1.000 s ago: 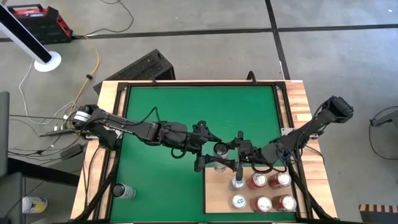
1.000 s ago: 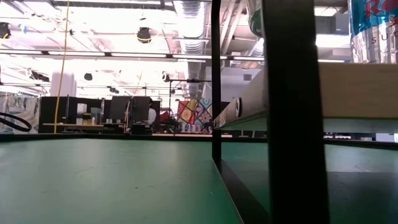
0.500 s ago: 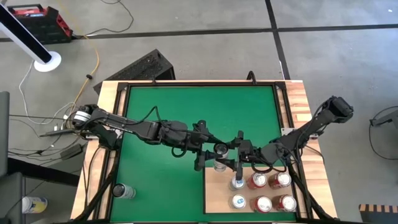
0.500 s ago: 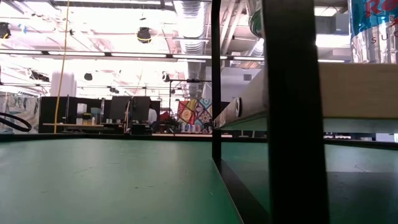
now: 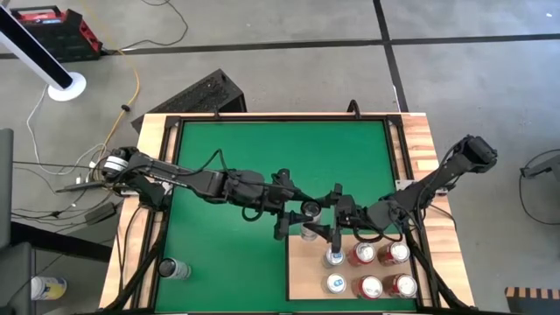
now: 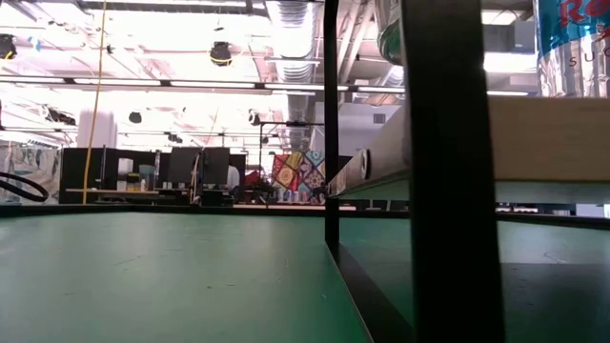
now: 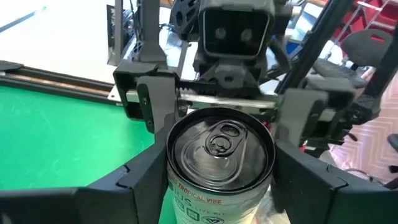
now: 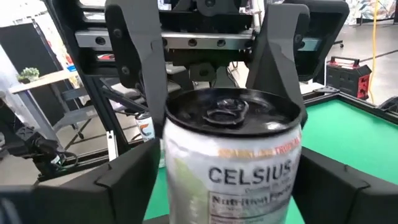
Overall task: Place canned beverage on shelf
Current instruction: Put the top white yellow soda can on the shelf
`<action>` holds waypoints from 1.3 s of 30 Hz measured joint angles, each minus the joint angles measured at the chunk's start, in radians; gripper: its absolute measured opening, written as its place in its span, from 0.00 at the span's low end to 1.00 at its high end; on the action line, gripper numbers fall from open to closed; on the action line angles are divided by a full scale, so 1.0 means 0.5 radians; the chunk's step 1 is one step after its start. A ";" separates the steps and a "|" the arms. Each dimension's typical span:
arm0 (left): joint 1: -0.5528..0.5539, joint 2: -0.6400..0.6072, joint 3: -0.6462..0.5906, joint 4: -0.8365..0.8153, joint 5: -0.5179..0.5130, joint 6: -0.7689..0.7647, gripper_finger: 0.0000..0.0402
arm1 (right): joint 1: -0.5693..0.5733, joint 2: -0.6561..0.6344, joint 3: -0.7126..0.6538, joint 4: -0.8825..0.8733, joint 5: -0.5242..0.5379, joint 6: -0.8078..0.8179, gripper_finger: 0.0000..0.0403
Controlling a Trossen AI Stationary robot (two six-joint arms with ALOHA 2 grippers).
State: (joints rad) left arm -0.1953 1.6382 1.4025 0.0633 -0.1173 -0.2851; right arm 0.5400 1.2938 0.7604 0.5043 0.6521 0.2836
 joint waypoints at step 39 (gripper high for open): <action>-0.432 0.008 0.228 -0.137 -0.534 0.013 0.58 | 0.227 -0.866 0.000 -0.447 0.056 0.101 0.91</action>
State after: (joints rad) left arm -0.4113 1.6423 1.5166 -0.0050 -0.3841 -0.2787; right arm 0.6533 0.8608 0.7605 0.2806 0.6800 0.3340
